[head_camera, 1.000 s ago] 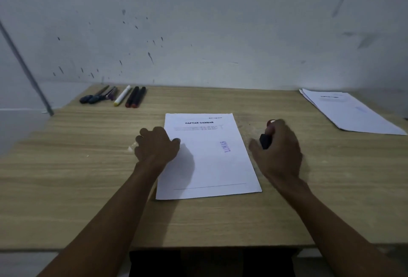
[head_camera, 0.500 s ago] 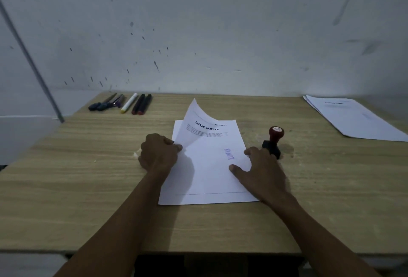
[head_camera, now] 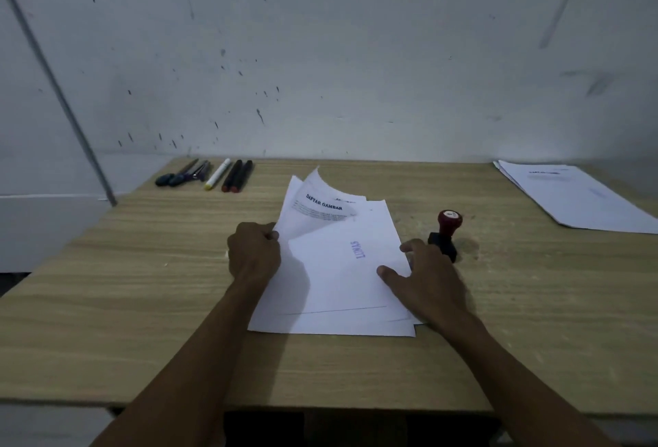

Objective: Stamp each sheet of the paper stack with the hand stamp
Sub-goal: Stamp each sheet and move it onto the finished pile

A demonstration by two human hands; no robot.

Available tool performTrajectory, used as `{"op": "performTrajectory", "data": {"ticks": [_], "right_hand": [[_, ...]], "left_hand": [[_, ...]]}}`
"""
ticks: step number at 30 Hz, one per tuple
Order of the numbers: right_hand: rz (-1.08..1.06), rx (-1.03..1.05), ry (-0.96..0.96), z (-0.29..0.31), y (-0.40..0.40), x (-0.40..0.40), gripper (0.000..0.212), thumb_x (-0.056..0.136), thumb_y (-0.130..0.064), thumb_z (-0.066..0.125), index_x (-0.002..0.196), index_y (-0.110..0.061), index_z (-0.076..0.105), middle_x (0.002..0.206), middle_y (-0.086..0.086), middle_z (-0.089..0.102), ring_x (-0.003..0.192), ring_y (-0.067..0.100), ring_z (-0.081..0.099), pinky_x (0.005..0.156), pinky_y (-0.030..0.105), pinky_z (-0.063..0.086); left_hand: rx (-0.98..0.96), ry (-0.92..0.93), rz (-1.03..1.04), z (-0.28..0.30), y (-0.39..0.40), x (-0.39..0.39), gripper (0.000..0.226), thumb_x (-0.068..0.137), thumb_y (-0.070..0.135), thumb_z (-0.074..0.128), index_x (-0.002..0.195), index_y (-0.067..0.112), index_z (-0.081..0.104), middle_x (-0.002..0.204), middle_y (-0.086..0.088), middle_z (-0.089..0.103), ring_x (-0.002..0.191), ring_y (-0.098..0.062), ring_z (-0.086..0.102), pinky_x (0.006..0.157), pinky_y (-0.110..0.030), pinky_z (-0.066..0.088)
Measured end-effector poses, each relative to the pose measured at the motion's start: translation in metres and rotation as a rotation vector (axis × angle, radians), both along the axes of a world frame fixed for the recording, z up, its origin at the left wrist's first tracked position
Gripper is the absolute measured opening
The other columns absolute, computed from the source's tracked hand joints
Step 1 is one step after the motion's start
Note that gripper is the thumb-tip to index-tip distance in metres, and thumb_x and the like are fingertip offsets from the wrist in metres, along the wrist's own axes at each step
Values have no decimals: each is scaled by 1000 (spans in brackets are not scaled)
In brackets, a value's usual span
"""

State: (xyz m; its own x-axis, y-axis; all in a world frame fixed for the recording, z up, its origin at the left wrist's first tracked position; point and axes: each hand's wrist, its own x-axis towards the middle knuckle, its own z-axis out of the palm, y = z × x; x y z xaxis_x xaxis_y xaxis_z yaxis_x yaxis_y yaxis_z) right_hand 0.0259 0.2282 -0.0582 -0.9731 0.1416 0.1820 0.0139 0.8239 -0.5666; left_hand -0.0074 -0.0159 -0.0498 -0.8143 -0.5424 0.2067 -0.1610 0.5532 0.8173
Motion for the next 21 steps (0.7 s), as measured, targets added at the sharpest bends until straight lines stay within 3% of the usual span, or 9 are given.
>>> {"op": "performTrajectory", "data": {"ticks": [5,7,10,13,17,21], "right_hand": [[-9,-16,5,2,0,3,60,80,-53,69,129,-22,52,127,1,55,115,20,56,89,40,51],[-12,-39,19,3,-1,3,57,81,-52,68,127,-22,53,126,1,55,113,20,56,88,41,52],[1,-129,55,8,-3,3,53,83,-50,67,126,-21,56,123,0,57,111,16,57,88,40,52],[47,-323,81,22,-7,3,54,86,-49,67,128,-15,60,118,3,64,102,14,61,81,29,49],[207,-695,0,48,-10,6,27,91,-36,67,90,-11,76,88,-1,77,80,15,72,65,24,54],[226,-806,1,65,-5,10,21,93,-19,66,85,-1,74,87,10,76,82,25,74,76,37,59]], "left_hand": [[65,74,104,2,-7,3,12,84,16,70,93,10,75,92,-13,72,91,-32,65,80,-44,56],[134,126,92,5,-14,2,12,85,16,69,92,7,74,89,-12,71,81,-26,64,75,-36,53],[405,207,-18,13,-25,2,10,84,13,71,90,5,73,79,-7,69,66,-15,57,63,-27,46],[663,269,-108,21,-36,5,3,84,12,72,82,12,73,74,0,69,67,-14,61,61,-25,50],[823,315,-206,33,-40,6,13,85,9,70,75,16,75,76,0,75,70,-15,67,67,-26,55],[848,353,-204,45,-29,3,21,82,8,73,63,17,75,73,0,74,70,-17,67,70,-27,55]]}}
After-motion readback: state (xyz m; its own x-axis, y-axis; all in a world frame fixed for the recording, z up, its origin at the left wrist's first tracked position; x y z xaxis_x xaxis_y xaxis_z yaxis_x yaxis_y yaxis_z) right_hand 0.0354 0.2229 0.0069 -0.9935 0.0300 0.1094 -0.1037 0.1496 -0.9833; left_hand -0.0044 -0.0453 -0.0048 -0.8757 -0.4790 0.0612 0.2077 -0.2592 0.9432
